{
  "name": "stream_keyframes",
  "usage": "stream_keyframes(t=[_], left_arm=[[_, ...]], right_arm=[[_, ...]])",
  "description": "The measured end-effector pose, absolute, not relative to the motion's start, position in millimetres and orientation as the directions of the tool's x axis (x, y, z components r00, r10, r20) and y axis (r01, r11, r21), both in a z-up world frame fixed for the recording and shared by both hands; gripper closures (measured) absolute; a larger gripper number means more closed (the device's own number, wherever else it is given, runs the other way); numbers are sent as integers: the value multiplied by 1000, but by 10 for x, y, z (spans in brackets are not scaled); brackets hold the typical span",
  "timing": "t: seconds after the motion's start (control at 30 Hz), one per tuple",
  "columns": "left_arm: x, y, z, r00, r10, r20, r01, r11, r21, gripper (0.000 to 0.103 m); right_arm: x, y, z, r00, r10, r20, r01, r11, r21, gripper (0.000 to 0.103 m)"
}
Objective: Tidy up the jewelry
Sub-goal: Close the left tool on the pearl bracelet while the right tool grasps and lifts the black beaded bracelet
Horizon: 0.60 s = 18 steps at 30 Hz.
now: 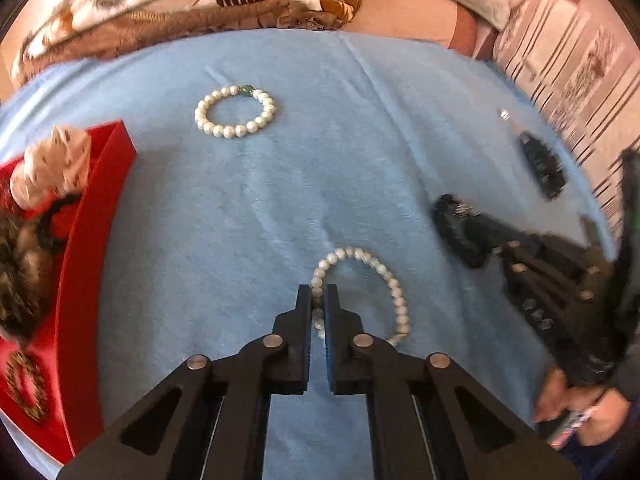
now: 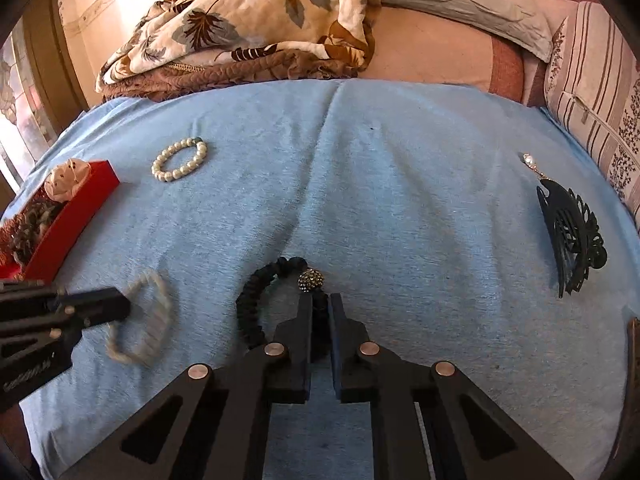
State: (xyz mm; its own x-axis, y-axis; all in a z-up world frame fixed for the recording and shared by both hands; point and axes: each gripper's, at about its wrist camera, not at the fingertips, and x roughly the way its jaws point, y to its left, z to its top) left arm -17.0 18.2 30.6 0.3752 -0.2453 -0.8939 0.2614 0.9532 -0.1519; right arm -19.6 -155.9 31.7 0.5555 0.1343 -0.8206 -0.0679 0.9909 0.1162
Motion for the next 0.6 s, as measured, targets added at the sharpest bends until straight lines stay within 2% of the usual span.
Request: stream_keyframes(t=[0.3, 0.6], left_arm=[[-503, 391, 889, 457, -312, -833, 258, 943, -212, 98], [-810, 758, 1398, 554, -304, -775, 226, 951, -211, 98]], right_arm=[[-388, -1489, 662, 600, 182, -780, -78, 983, 169, 95], [-616, -1270, 1053, 634, 221, -741, -127, 975, 182, 95]])
